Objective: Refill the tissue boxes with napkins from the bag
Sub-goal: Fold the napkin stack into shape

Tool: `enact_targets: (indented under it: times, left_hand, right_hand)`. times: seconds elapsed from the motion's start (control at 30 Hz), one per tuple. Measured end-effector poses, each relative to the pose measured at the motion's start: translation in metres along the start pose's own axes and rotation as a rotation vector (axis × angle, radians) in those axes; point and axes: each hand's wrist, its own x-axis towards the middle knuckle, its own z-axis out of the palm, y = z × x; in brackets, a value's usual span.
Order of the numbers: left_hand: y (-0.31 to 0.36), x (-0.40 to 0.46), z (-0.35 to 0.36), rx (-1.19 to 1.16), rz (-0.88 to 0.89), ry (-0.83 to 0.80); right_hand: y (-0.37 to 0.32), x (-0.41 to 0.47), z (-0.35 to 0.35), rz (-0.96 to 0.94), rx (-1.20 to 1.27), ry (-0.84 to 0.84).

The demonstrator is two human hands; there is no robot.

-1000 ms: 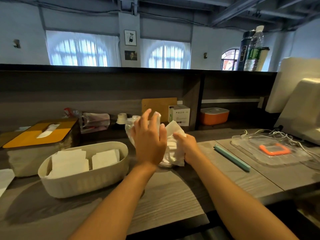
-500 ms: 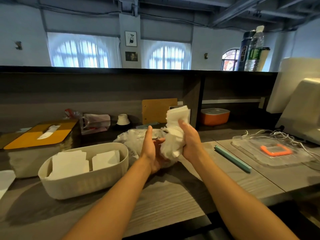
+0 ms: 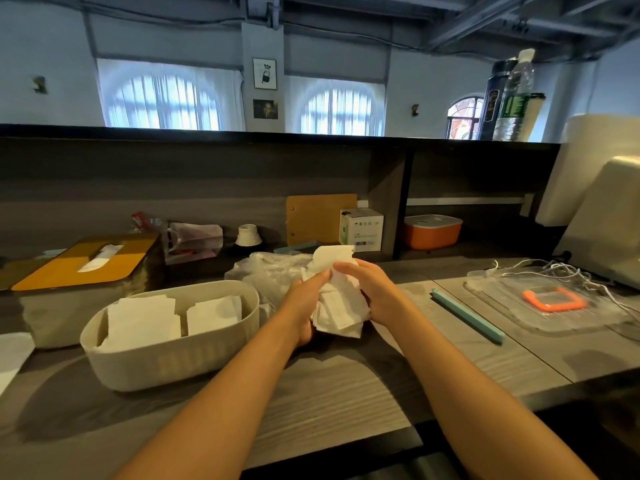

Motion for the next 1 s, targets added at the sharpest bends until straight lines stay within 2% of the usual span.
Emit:
enact_targets:
  times: [0.13,0.3,0.4,0.5,0.57,0.7,0.77,0.83,1.0]
  left_hand:
    - [-0.002,-0.001,-0.002,0.084,0.055,-0.065]
    - [0.001,-0.009,-0.003,0.116,0.025,-0.290]
    - [0.001,-0.013,-0.004,0.056,-0.028,-0.385]
    - [0.002,-0.010,-0.007,-0.025,-0.071,-0.309]
    - [0.004,-0.006,-0.008,-0.136,-0.095,-0.207]
    - [0.002,-0.003,-0.007,-0.369,-0.093,-0.069]
    - [-0.002,0.000,-0.007,-0.417,-0.066,-0.065]
    - [-0.008,0.002,-0.005,-0.447,-0.037,-0.094]
    - [-0.013,-0.001,0.005,-0.460,0.171,-0.102]
  right_hand:
    - [-0.003,-0.001,-0.004,0.107,0.206,-0.023]
    - [-0.004,0.001,-0.012,0.036,0.146,0.209]
    - [-0.002,0.003,-0.012,-0.036,0.233,0.276]
    - [-0.006,0.001,-0.018,-0.095,0.374,0.380]
    - [-0.011,-0.002,-0.028,-0.131,0.552,0.407]
    - [-0.019,-0.013,-0.036,-0.146,0.852,0.251]
    - [-0.021,-0.017,-0.027,-0.164,0.781,0.128]
    - [-0.022,-0.019,-0.010,-0.160,0.643,0.087]
    - [-0.007,-0.011,0.015,-0.099,0.427,0.185]
